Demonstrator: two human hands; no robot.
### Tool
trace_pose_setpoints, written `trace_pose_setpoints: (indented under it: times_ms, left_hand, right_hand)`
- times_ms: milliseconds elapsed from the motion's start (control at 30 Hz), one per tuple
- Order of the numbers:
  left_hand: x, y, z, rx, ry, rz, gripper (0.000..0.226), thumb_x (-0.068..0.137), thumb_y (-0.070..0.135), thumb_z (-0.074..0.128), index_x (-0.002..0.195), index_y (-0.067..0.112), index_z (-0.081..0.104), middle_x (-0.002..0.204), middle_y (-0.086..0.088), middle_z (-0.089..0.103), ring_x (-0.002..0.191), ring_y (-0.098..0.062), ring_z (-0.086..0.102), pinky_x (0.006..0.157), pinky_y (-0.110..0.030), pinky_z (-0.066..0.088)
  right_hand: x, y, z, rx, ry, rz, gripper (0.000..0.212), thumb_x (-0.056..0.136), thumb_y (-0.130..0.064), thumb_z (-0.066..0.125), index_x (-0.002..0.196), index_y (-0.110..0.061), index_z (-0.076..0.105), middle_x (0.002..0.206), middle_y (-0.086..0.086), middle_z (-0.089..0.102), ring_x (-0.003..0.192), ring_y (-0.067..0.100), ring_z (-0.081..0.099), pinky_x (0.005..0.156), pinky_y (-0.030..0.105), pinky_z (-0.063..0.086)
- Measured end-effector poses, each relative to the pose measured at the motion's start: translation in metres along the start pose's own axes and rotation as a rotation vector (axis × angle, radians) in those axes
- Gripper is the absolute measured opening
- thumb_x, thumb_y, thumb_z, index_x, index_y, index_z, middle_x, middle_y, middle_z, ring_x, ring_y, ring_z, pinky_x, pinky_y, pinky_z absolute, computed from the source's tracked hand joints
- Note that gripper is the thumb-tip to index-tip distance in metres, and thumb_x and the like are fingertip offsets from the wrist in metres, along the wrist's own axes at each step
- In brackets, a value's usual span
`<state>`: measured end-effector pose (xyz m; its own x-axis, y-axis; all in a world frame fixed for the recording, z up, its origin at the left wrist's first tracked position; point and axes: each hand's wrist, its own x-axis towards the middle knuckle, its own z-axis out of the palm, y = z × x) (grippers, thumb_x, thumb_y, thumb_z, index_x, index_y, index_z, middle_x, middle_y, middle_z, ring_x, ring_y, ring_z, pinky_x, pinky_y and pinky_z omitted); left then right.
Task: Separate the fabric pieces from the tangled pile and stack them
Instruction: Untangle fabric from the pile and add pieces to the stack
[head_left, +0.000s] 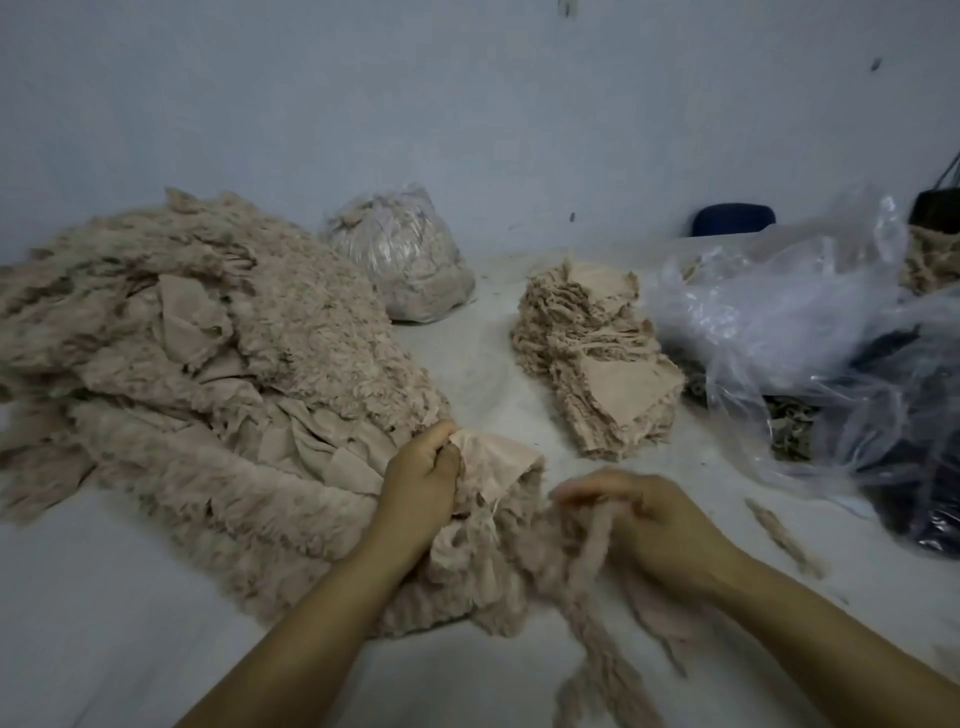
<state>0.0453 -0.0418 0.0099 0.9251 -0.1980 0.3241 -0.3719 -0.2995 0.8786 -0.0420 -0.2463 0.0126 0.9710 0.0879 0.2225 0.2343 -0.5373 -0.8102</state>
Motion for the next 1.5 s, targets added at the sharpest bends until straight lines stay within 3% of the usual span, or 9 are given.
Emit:
trace_pose_setpoints:
  times_ms: [200,333,533,700,800,933,1067,1233,1500]
  left_hand:
    - [0.003,0.002,0.023,0.066,0.055,0.048,0.025,0.095,0.006,0.042,0.071,0.012,0.047,0.056,0.004,0.045,0.054,-0.007,0.038,0.057,-0.027,0.030]
    - [0.001,-0.007,0.022,0.161,0.095,0.111,0.034,0.093,0.014,0.051,0.061,0.018,0.039,0.049,0.006,0.035,0.048,-0.007,0.036,0.050,-0.026,0.026]
    - [0.009,-0.017,-0.002,0.545,-0.258,0.086,0.008,0.089,0.021,0.061,0.092,0.014,0.058,0.087,-0.002,0.058,0.093,-0.026,0.058,0.063,-0.025,0.029]
    - [0.012,-0.015,-0.008,0.618,-0.331,0.136,0.046,0.083,0.017,0.063,0.128,0.018,0.054,0.125,-0.003,0.057,0.113,-0.019,0.051,0.076,-0.016,0.031]
    - [0.011,-0.010,-0.006,0.611,-0.314,0.204,0.044,0.084,0.019,0.063,0.127,0.017,0.055,0.127,0.001,0.050,0.117,-0.017,0.045,0.093,-0.022,0.035]
    - [0.009,-0.005,-0.002,0.502,-0.199,0.168,0.034,0.083,-0.002,0.049,0.109,0.010,0.067,0.110,-0.010,0.065,0.103,-0.027,0.057,0.076,-0.027,0.042]
    - [0.013,-0.008,-0.011,0.333,-0.078,0.019,0.044,0.084,-0.010,0.039,0.110,0.013,0.066,0.103,-0.006,0.067,0.091,-0.020,0.058,0.066,-0.020,0.038]
    - [0.010,-0.001,-0.005,0.288,-0.028,0.034,0.032,0.081,-0.011,0.040,0.092,0.008,0.063,0.085,-0.010,0.066,0.079,-0.026,0.057,0.061,-0.028,0.040]
    - [0.001,0.006,-0.001,0.300,-0.019,0.166,0.019,0.083,-0.005,0.045,0.092,0.001,0.060,0.084,-0.012,0.064,0.079,-0.027,0.056,0.068,-0.042,0.043]
  right_hand:
    - [0.018,-0.020,0.019,0.489,0.070,0.423,0.043,0.094,-0.031,0.051,0.061,-0.010,0.066,0.055,0.010,0.064,0.046,0.014,0.058,0.044,0.020,0.046]
    - [0.033,-0.021,0.041,0.582,0.169,0.335,0.033,0.090,0.004,0.052,0.070,-0.009,0.075,0.069,0.010,0.073,0.061,0.018,0.068,0.055,0.024,0.054]
    - [0.037,-0.007,0.031,0.949,0.412,0.372,0.033,0.092,0.007,0.041,0.063,-0.004,0.054,0.037,0.002,0.051,0.025,0.011,0.042,0.038,0.029,0.045]
    - [0.035,0.009,0.025,1.419,0.431,0.368,0.034,0.090,0.011,0.025,0.073,-0.014,0.040,0.051,0.000,0.030,0.037,0.009,0.034,0.044,0.021,0.041]
    - [0.030,0.006,0.023,1.228,0.258,0.236,0.034,0.086,0.012,0.024,0.069,-0.015,0.035,0.047,-0.001,0.026,0.035,0.006,0.021,0.037,0.018,0.022]
    - [0.018,0.001,0.020,0.790,-0.032,0.171,0.018,0.093,0.008,0.040,0.083,0.000,0.053,0.058,0.007,0.053,0.033,0.006,0.034,0.032,0.014,0.025]
    - [-0.003,0.002,-0.008,0.086,-0.458,0.121,0.065,0.072,0.024,0.035,0.112,-0.017,0.064,0.099,-0.010,0.069,0.093,0.001,0.064,0.076,0.013,0.047]
    - [0.000,-0.007,-0.060,-0.261,-0.844,0.152,0.058,0.084,0.001,0.066,0.131,-0.032,0.056,0.129,-0.007,0.061,0.119,0.010,0.058,0.100,0.027,0.048]
    - [0.045,-0.027,0.018,0.604,-0.123,0.635,0.060,0.062,-0.056,0.069,0.089,-0.003,0.065,0.073,0.010,0.067,0.061,0.018,0.063,0.062,0.027,0.055]
